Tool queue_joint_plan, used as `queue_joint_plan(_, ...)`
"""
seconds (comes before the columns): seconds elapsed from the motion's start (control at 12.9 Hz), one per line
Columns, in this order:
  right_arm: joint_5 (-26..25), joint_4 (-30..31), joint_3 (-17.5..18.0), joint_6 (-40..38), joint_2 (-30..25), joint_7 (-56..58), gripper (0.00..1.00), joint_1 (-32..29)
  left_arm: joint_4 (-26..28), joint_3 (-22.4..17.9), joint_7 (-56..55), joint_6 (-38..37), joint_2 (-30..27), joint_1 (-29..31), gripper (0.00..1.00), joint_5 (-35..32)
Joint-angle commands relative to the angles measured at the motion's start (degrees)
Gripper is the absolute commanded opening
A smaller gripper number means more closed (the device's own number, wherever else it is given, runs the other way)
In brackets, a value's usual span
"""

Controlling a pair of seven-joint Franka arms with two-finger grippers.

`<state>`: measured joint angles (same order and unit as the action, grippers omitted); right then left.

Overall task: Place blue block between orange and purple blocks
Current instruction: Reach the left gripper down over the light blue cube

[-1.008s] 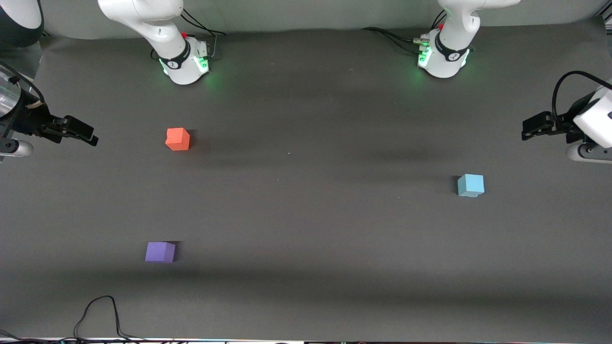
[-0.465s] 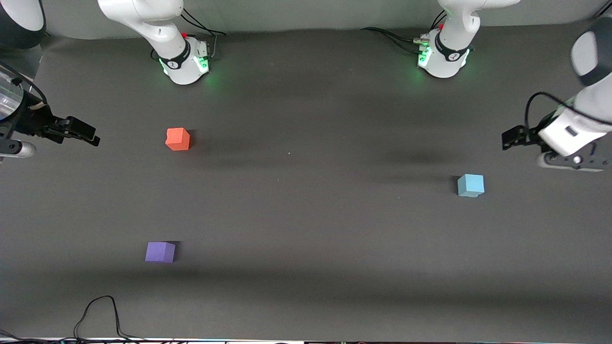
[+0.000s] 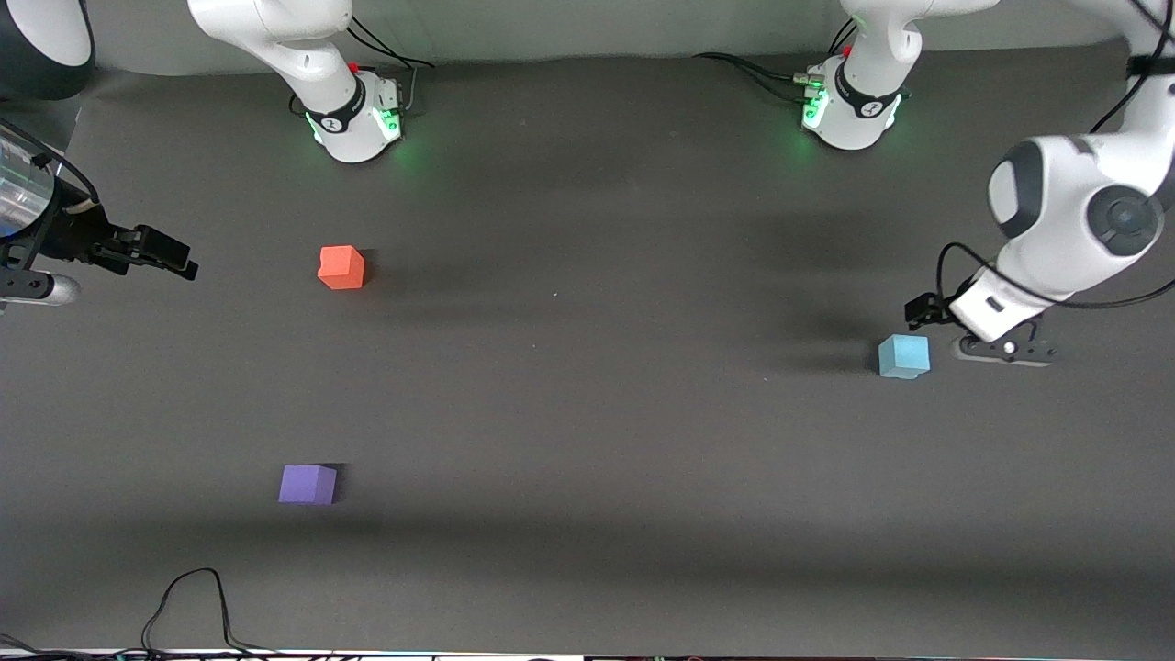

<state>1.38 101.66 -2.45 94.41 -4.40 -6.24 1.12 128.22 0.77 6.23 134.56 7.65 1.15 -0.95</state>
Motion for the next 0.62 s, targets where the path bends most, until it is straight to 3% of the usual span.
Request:
queue_joint_plan(0.0,-0.06,0.64,0.25,-0.11,-0.78,-0.44,1.0,-0.07,0.36,-0.24,1.06,6.74,5.6,-0.63,1.0,0.34)
queue_joint_plan(0.23,-0.06,0.64,0.25,0.07,-0.61,-0.44,1.0,-0.07,3.09,-0.24,1.06,16.14,10.0,-0.54,1.0,-0.02)
queue_joint_plan(0.54,-0.06,0.73,0.25,-0.02,-0.61,-0.44,1.0,-0.07,3.53,-0.24,0.98,17.93,12.12,-0.36,1.0,-0.19)
